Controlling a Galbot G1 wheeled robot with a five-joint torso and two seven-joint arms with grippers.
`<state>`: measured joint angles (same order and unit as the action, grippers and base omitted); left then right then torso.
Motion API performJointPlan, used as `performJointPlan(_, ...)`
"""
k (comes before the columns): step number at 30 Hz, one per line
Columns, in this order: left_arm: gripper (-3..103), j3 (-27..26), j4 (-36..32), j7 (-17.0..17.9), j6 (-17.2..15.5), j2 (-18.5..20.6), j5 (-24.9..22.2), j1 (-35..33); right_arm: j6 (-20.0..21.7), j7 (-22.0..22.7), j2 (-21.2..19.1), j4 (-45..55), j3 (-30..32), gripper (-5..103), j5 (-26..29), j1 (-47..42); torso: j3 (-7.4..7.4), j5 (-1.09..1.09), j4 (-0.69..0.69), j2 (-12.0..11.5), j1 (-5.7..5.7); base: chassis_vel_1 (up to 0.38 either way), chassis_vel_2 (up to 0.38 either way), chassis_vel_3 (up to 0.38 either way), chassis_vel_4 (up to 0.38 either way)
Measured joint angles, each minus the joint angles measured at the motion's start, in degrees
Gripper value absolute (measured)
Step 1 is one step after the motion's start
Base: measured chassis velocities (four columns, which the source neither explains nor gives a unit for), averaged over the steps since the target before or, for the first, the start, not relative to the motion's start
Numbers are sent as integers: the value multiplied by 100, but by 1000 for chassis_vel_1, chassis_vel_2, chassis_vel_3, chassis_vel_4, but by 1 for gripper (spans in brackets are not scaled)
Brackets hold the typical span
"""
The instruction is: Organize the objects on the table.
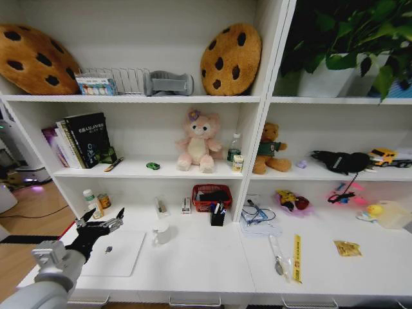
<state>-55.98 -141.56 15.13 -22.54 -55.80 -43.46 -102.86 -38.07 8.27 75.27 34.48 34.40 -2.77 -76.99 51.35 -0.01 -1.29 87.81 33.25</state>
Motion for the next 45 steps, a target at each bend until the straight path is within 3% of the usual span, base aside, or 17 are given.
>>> performJointPlan(3,100,0,0,0,0,0,0,0,32,18,-5,-48,-7,24,-13,81,0,1,-1,0,0,0,0,0,0)
performJointPlan(6,100,0,0,0,0,0,0,0,59,36,-5,-64,-17,32,-16,163,0,0,0,0,0,0,0,0,0)
performJointPlan(9,100,0,0,0,0,0,0,0,86,41,20,-42,-37,48,-39,199,0,1,-1,0,0,0,0,0,0)
performJointPlan(11,100,0,0,0,0,0,0,0,93,44,26,-22,-38,48,-56,194,0,1,0,0,0,0,0,0,0)
performJointPlan(14,100,0,0,0,0,0,0,0,101,60,28,90,-40,65,-85,86,0,1,0,0,0,0,0,0,0)
performJointPlan(15,100,0,0,0,0,0,0,0,101,60,28,90,-40,65,-85,86,0,1,0,0,0,0,0,0,0)
performJointPlan(18,100,0,0,0,0,0,0,0,99,65,12,428,-40,81,-101,-283,0,1,0,0,0,0,0,0,0)
performJointPlan(22,100,0,0,0,0,0,0,0,99,-12,-25,833,-45,91,-73,-746,0,2,0,0,-1,0,0,0,0)
performJointPlan(24,100,0,0,0,0,0,0,0,149,-150,-66,1551,-52,99,168,-1468,0,1,0,1,-1,0,0,0,0)
performJointPlan(27,100,0,0,0,0,0,0,0,211,-214,-78,2093,-55,100,335,-1981,-1,2,-1,1,-1,0,0,0,0)
performJointPlan(29,100,0,0,0,0,0,0,0,421,-241,-110,3591,23,100,676,-3079,-1,1,-3,2,-2,0,0,0,0)
performJointPlan(30,100,0,0,0,0,0,0,0,421,-241,-110,3591,23,100,676,-3079,-1,1,-3,2,-2,0,0,0,0)
performJointPlan(34,100,0,0,0,0,0,0,0,1039,-90,-174,6290,252,100,1181,-4888,-1,-1,-2,2,-2,0,0,0,0)
performJointPlan(38,100,0,1,0,0,0,0,0,1198,18,-170,7288,443,100,1234,-5580,-1,-2,-1,2,-2,0,0,0,0)
performJointPlan(40,100,0,0,0,0,0,0,0,1228,199,-130,8325,671,100,1217,-6225,-1,0,-1,2,-2,0,0,0,0)
performJointPlan(45,100,0,0,0,0,0,0,0,1355,371,-61,9368,1052,100,1218,-6593,0,0,-1,1,-2,0,0,0,0)
